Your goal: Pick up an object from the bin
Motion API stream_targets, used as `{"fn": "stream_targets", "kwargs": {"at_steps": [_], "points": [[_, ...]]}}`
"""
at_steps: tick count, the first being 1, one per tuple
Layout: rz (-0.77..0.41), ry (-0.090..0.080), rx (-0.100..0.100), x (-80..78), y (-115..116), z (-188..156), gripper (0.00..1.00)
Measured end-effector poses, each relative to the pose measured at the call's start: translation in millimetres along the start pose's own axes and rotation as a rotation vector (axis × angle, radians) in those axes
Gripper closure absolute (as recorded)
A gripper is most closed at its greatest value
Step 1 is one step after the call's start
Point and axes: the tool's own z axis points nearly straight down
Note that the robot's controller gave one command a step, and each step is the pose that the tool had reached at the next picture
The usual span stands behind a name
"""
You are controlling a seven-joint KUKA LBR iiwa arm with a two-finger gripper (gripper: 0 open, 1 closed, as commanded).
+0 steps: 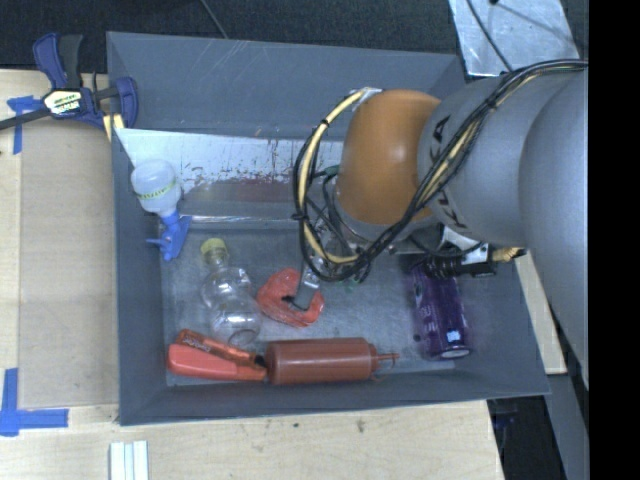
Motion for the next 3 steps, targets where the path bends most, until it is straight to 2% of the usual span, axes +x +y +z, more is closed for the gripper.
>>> {"fn": "stream_targets", "kwargs": {"at_steps": [1,2,3], "points": [[0.051,0.003,0.001,14.2,2,12,0.0],[-0.264,-0.002,-0.001,-2.1,6,57,1.0],[-0.264,-0.002,-0.001,-2.2,6,57,1.0]]}}
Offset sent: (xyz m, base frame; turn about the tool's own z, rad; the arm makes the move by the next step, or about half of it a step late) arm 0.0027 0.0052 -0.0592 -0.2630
